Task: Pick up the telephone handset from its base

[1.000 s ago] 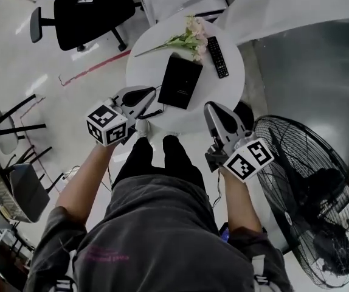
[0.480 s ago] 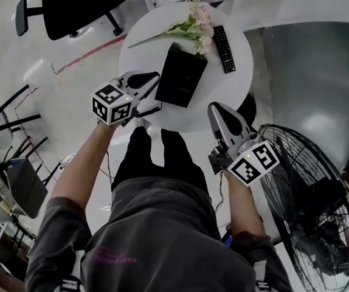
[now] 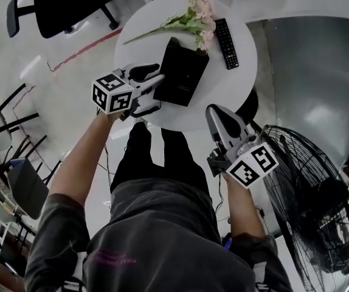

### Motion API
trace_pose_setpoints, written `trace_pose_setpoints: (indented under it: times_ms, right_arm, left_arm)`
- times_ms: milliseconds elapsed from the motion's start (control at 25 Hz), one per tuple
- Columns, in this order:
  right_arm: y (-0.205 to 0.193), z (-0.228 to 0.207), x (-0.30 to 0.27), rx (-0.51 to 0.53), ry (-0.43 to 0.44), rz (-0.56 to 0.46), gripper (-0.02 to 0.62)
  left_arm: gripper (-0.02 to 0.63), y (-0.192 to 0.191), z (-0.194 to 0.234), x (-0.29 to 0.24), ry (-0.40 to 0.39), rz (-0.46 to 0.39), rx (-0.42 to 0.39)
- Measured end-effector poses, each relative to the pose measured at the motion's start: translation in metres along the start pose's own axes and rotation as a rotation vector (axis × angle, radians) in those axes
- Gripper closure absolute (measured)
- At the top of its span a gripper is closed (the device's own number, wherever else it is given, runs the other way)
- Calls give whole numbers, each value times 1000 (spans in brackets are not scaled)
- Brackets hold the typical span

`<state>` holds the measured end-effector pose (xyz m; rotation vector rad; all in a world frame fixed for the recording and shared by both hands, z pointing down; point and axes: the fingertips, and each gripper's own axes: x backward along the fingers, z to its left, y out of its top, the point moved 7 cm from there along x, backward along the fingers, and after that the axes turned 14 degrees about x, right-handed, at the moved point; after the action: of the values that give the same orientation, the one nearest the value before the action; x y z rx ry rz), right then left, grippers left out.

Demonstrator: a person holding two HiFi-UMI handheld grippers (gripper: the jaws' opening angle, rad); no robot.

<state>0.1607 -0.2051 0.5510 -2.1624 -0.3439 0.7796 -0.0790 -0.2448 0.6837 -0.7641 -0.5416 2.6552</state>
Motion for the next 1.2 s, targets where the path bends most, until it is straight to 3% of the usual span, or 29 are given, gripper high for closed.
trace_pose_setpoints:
  times_ms: [320, 880, 1200]
  right_arm:
    - [-12, -4, 1, -29, -8, 11, 575]
    - [-17, 5, 4, -40, -2, 15, 575]
    - [-8, 15, 7, -29, -7, -4, 575]
  left_arm:
    - [474, -1, 3, -11, -61, 34, 53]
    - [518, -2, -1, -8, -61, 46, 136]
    - [526, 0, -12, 3, -82, 19, 130]
